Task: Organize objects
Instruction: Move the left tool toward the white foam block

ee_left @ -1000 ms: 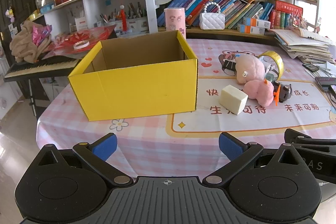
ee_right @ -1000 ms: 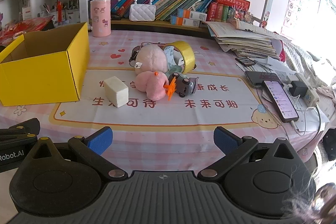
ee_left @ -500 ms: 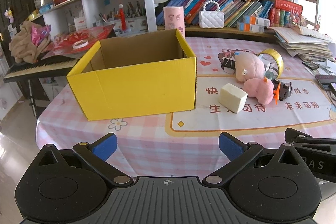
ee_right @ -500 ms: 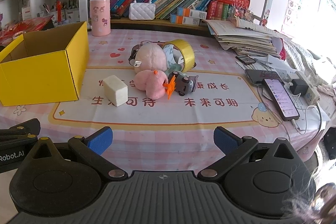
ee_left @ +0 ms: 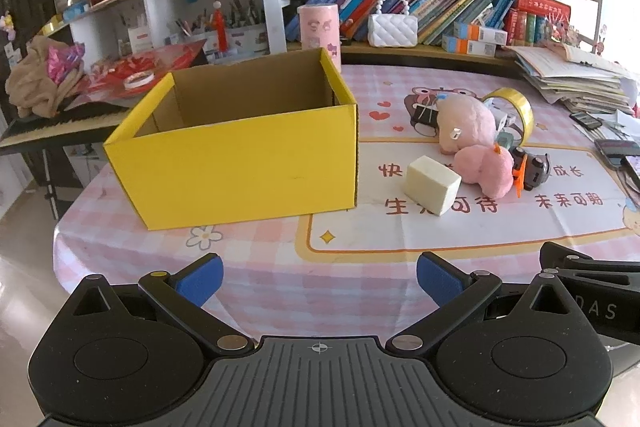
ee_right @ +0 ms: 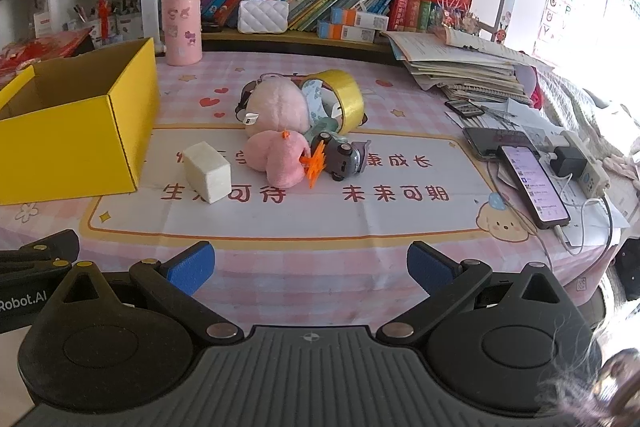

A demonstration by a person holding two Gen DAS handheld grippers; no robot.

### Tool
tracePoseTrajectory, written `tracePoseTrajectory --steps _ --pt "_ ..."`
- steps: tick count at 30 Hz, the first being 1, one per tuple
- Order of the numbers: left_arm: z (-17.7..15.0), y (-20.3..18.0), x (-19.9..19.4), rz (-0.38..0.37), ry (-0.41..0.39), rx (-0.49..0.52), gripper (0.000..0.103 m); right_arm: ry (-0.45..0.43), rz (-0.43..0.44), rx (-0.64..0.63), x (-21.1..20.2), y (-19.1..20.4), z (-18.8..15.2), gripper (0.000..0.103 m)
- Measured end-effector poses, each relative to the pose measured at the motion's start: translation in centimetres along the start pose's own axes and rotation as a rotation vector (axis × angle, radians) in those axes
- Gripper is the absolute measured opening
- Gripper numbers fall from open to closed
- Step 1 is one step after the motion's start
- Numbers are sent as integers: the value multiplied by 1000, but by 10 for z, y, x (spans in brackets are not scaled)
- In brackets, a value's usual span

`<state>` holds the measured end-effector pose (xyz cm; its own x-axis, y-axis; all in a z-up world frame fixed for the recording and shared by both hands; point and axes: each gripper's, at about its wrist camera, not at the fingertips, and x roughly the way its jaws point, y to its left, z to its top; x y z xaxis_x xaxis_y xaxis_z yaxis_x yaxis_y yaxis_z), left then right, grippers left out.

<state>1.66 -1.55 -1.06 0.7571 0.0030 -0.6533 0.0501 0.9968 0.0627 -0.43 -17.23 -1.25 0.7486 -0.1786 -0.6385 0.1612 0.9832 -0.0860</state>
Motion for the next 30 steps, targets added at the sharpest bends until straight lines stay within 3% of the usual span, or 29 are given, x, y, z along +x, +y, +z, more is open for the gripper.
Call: tracePoseTrajectory --steps 17,24,30 --pt "20 -29 36 -77 48 -17 103 42 0 9 36 -27 22 103" --pt "34 -48 53 -127 31 -33 102 60 35 21 61 -47 37 101" --pt "45 -66 70 -145 47 -45 87 56 71 15 81 -61 50 93"
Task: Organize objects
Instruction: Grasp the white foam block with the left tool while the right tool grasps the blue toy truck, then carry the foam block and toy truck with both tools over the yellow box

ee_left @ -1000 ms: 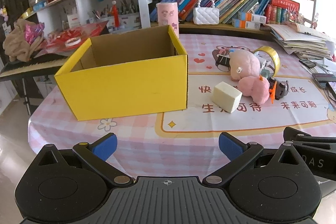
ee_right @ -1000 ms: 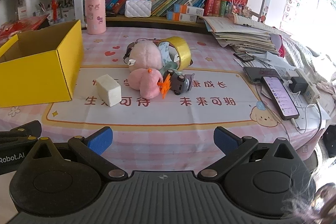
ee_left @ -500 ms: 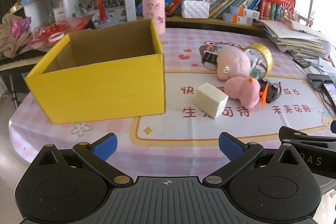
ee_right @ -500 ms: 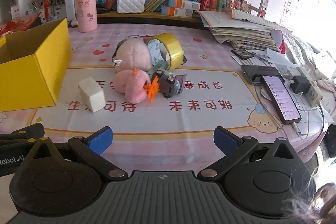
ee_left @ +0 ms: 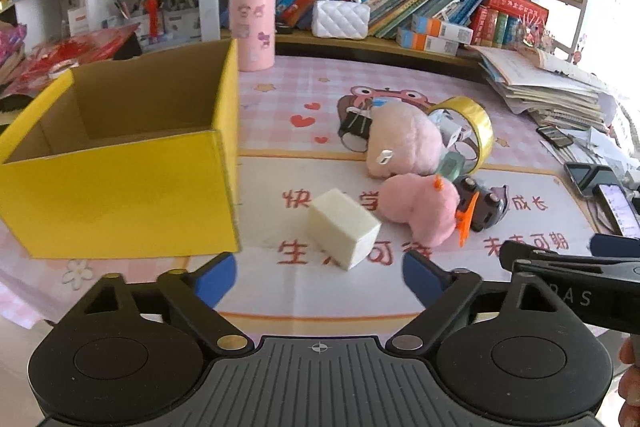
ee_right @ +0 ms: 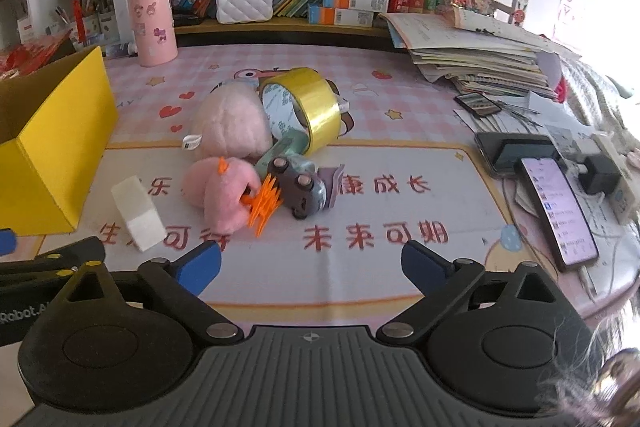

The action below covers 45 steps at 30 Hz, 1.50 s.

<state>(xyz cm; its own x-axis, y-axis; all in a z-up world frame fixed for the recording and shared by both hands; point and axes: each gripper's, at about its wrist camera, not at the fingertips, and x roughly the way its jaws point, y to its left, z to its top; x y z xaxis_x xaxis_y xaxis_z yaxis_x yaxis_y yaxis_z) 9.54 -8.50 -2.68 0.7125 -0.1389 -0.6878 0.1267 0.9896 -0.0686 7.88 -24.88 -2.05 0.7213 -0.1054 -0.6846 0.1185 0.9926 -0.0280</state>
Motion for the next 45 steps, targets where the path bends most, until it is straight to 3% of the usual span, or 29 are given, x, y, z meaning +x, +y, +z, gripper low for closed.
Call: tracePoseTrajectory --steps 2,7,11,18,23,28,36,39,45 --pt "3 -6 6 -4 5 -4 79 0 14 -6 7 -5 6 87" --pt "13 -19 29 9 18 -3 69 1 50 -18 23 -19 20 73" --pt "22 -25 50 49 29 -24 68 11 81 -19 37 -28 29 67" --pt "28 -22 84 110 101 -96 65 14 133 -27 60 -40 44 67" --pt "30 -17 97 92 153 -136 44 45 167 -73 82 -39 51 67" --pt "32 -13 89 95 167 -166 31 71 197 -94 104 -36 54 67" --pt "33 -13 60 94 140 -185 30 125 259 -74 136 -35 55 63" --pt "32 -15 52 99 125 -170 30 76 267 -110 135 -32 51 43" --pt "35 -18 43 62 88 -164 29 25 244 -48 121 -46 51 43"
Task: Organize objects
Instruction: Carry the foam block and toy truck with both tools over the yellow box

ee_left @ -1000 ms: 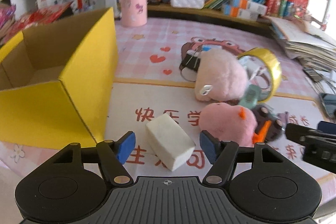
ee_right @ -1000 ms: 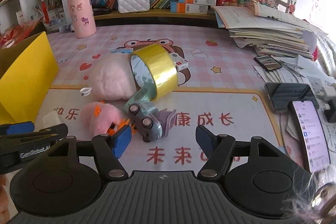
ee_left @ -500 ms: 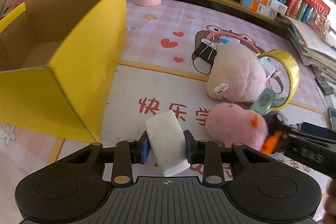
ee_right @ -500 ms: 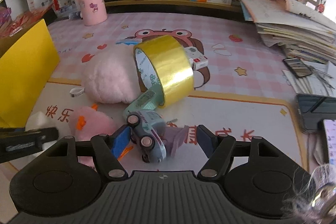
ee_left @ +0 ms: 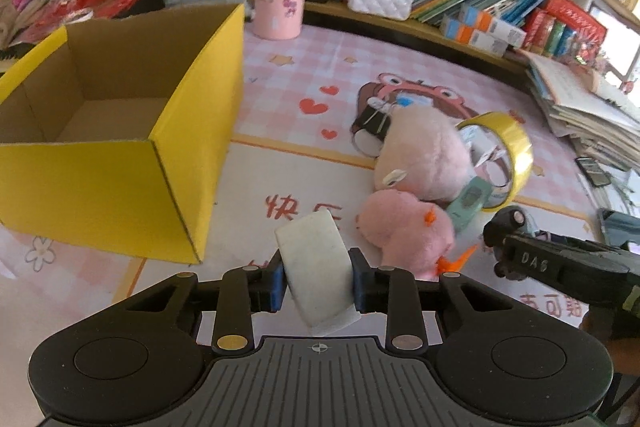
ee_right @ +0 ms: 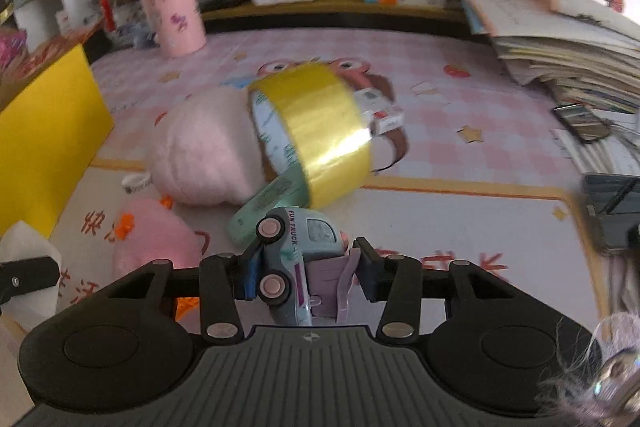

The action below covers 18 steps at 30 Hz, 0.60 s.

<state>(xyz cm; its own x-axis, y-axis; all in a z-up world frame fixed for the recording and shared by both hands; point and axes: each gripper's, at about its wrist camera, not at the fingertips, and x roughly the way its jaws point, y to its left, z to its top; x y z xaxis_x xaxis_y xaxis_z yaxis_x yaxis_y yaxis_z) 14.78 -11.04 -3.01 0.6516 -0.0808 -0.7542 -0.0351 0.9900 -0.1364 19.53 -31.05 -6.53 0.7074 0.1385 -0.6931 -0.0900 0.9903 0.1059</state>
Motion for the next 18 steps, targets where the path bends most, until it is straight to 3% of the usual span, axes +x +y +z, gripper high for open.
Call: tracePoseTrajectory --steps 9,18 --pt "5 6 -23 -122 -83 23 29 -109 -24 98 -60 5 12 43" --pt "-6 57 -57 -157 -150 43 28 -125 33 23 -96 77 -2 43"
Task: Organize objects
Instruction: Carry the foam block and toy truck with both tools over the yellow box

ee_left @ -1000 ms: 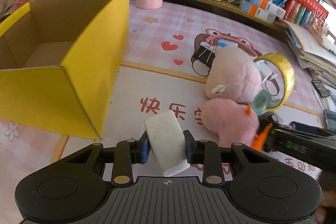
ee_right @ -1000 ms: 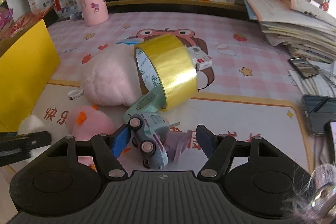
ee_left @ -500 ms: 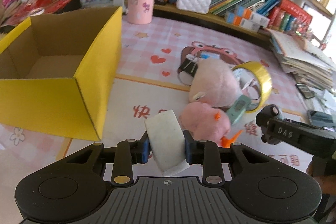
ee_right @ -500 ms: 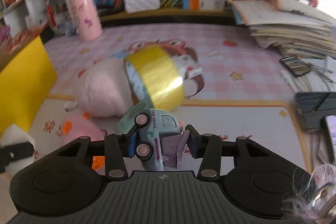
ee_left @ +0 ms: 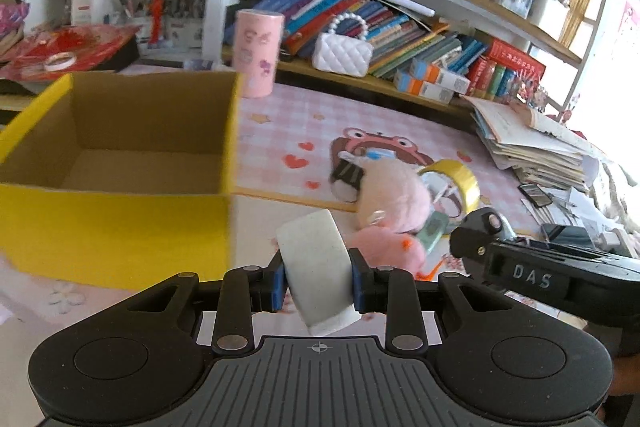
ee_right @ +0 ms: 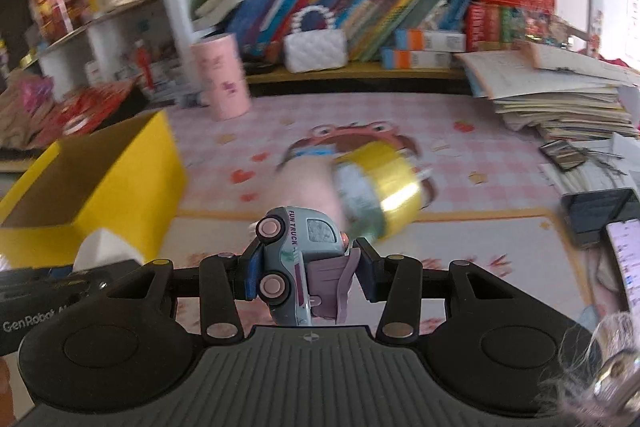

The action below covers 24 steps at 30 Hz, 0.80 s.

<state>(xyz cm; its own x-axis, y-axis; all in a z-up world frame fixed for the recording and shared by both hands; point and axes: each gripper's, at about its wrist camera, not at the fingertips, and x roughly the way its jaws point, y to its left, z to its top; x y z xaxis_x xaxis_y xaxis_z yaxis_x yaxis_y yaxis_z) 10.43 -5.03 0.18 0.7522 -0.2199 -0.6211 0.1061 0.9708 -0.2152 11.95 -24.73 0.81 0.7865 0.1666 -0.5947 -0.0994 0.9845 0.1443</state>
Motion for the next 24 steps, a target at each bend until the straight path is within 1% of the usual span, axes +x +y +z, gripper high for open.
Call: tracePoseTrajectory --steps 6,11,15,20,24 --pt "-15 55 -35 37 1 -47 28 36 42 -44 -9 66 -20 43" --pt "-29 96 -64 73 -5 -63 28 77 96 -87 -15 119 -43 43" --pt "-41 126 -83 91 4 -75 28 89 125 -100 -24 157 -62 43" --pt "-49 156 -103 102 -6 -86 28 93 139 -104 -34 190 -79 43" --pt "-49 168 -112 94 -23 -83 28 82 136 -113 -40 210 -82 43"
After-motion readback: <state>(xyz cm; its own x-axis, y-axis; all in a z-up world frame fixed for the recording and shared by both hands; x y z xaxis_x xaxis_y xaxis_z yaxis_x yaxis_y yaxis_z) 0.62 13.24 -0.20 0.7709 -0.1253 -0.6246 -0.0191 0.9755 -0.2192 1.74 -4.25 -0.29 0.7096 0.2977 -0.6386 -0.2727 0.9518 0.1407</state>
